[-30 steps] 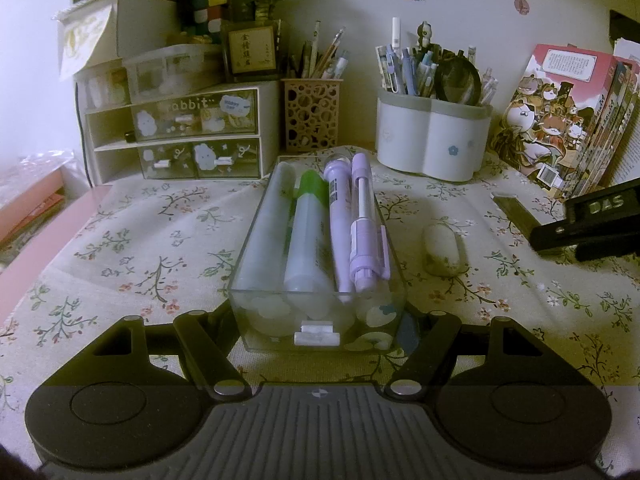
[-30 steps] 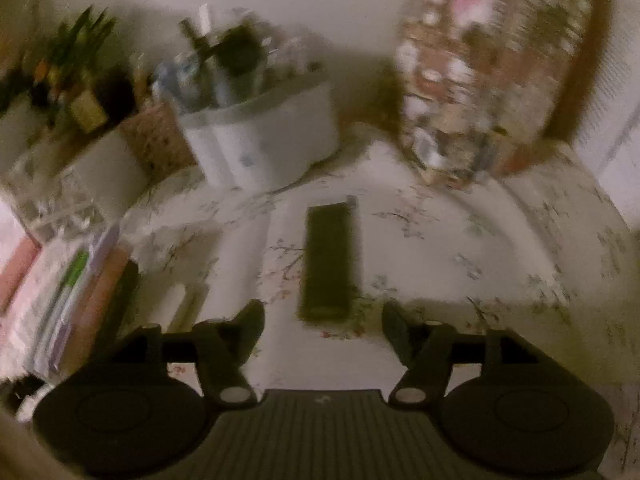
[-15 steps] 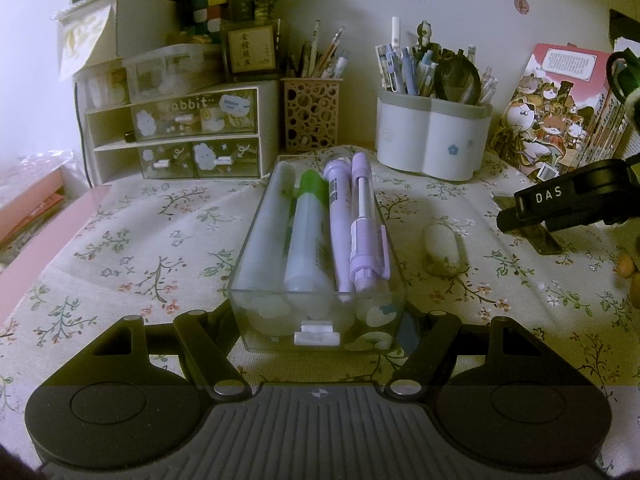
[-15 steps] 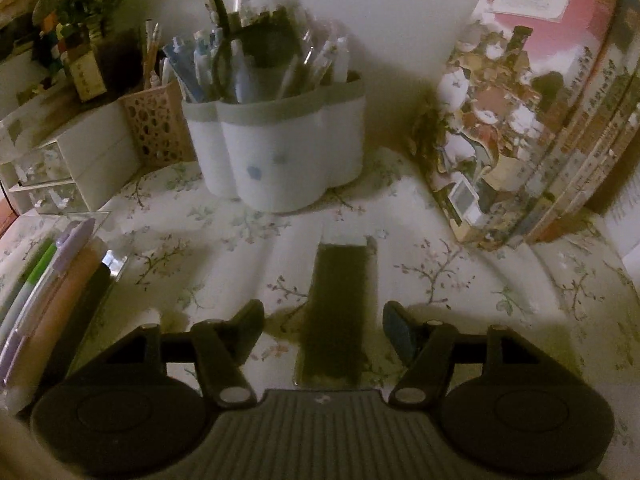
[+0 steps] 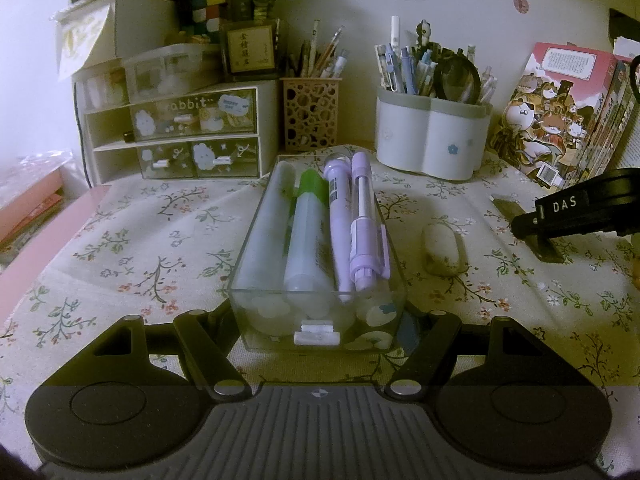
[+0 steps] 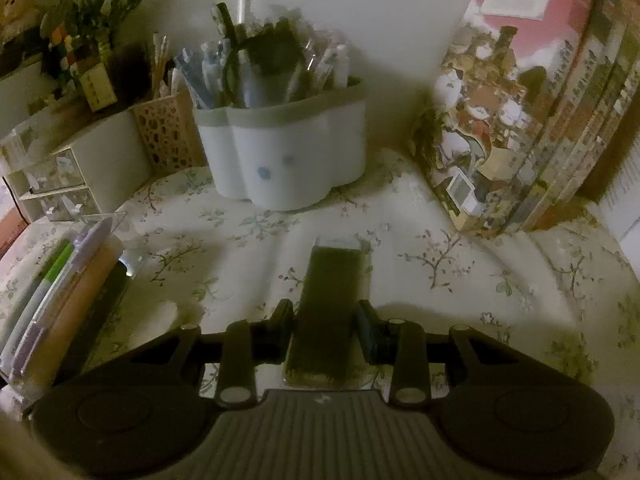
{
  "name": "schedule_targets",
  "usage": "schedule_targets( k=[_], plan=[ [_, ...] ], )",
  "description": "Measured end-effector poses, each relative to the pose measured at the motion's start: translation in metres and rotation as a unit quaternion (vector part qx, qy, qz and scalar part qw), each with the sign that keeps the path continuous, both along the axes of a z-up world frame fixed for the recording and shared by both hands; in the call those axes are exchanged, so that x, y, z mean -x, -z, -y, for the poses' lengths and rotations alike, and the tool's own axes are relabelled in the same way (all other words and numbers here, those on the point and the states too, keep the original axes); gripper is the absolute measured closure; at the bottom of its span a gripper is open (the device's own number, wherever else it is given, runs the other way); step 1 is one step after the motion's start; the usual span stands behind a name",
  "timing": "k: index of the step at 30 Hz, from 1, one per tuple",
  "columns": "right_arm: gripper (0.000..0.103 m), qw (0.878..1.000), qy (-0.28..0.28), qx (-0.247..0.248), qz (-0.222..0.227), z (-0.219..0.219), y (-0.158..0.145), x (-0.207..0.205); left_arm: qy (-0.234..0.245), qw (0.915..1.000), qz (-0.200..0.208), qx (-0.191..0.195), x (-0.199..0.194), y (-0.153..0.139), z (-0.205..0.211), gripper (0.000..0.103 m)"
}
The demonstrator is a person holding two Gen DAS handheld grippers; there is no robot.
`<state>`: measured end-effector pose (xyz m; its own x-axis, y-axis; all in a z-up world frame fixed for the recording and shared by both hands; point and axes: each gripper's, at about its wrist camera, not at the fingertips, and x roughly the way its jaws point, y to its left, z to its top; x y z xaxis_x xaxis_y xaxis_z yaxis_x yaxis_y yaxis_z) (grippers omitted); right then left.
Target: Organize stationery
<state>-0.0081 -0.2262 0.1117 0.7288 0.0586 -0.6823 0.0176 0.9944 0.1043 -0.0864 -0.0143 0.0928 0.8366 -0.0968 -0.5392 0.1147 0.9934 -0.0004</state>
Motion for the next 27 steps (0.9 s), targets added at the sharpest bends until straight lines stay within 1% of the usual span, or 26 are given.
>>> schedule_targets(
  k=[8, 11, 16, 17, 18, 20, 21, 23, 26, 27],
  plan=[
    [0.063, 1.0, -0.002, -0.013, 0.004, -0.002, -0.003, 0.009, 0.0, 1.0, 0.0, 0.0, 0.0, 0.0, 0.0, 0.03],
    [0.064, 1.0, -0.007, -0.006, 0.005, -0.005, -0.002, 0.011, 0.0, 1.0, 0.0, 0.0, 0.0, 0.0, 0.0, 0.03],
    [0.064, 1.0, -0.023, 0.002, 0.02, -0.011, -0.008, 0.013, 0.0, 1.0, 0.0, 0.0, 0.0, 0.0, 0.0, 0.03],
    [0.089, 0.999, -0.026, 0.008, 0.023, -0.014, -0.009, 0.014, 0.0, 1.0, 0.0, 0.0, 0.0, 0.0, 0.0, 0.03],
    [0.089, 0.999, -0.028, 0.012, 0.027, -0.015, -0.01, 0.015, 0.0, 1.0, 0.0, 0.0, 0.0, 0.0, 0.0, 0.03],
    [0.089, 0.999, -0.036, -0.015, 0.026, -0.012, -0.013, 0.017, 0.0, 1.0, 0.0, 0.0, 0.0, 0.0, 0.0, 0.03],
    [0.089, 0.999, -0.033, -0.018, 0.018, -0.012, -0.012, 0.016, 0.0, 1.0, 0.0, 0.0, 0.0, -0.001, 0.0, 0.03],
    [0.089, 0.999, -0.031, -0.004, 0.012, -0.013, -0.01, 0.015, 0.0, 1.0, 0.0, 0.0, 0.0, -0.001, 0.0, 0.03],
    [0.089, 0.998, -0.04, -0.036, 0.008, -0.013, -0.009, 0.015, 0.0, 1.0, 0.0, 0.0, 0.0, -0.001, 0.0, 0.03],
    [0.089, 0.998, -0.043, -0.038, 0.008, -0.015, -0.009, 0.014, 0.0, 1.0, 0.0, 0.0, 0.0, -0.001, 0.0, 0.03]
  ],
)
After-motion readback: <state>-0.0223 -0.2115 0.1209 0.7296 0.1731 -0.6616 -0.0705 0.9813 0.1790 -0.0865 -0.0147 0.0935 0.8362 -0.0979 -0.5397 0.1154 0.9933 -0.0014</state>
